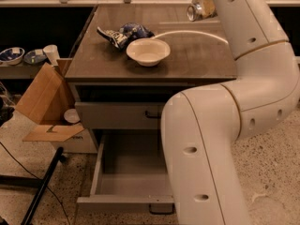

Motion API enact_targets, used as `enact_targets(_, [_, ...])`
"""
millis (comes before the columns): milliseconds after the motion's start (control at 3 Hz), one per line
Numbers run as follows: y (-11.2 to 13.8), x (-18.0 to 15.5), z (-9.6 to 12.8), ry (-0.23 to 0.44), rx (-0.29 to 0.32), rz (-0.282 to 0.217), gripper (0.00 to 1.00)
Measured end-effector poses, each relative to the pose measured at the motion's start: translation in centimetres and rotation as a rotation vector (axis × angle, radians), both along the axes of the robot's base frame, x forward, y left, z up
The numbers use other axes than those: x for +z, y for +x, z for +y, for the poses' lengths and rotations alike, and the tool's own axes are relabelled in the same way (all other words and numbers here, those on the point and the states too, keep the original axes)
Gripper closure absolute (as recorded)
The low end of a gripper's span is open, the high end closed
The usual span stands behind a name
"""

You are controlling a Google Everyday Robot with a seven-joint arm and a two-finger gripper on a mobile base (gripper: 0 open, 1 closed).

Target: Place redbull can into middle drawer

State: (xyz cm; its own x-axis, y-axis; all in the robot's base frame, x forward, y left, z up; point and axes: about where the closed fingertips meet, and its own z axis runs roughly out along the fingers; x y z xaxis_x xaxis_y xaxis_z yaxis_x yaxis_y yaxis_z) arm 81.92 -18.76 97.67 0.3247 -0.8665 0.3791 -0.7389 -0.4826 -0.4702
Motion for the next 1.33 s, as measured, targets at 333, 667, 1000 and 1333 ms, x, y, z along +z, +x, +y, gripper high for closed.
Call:
enact_targets(333, [-1.0,1.6,0.3,0.048,-0.036,-0.015,1.0])
enact_targets(667, [-1.7,3.2,2.0,0.14,-0.056,-0.035,1.0])
enact_targets(1000, [-2.1,4.4,4.1,0.249,-0.074,-0.056,1.0])
enact_targets(1333, [-2.5,4.8,6.6,0.373,-0.095,-0.087,1.0])
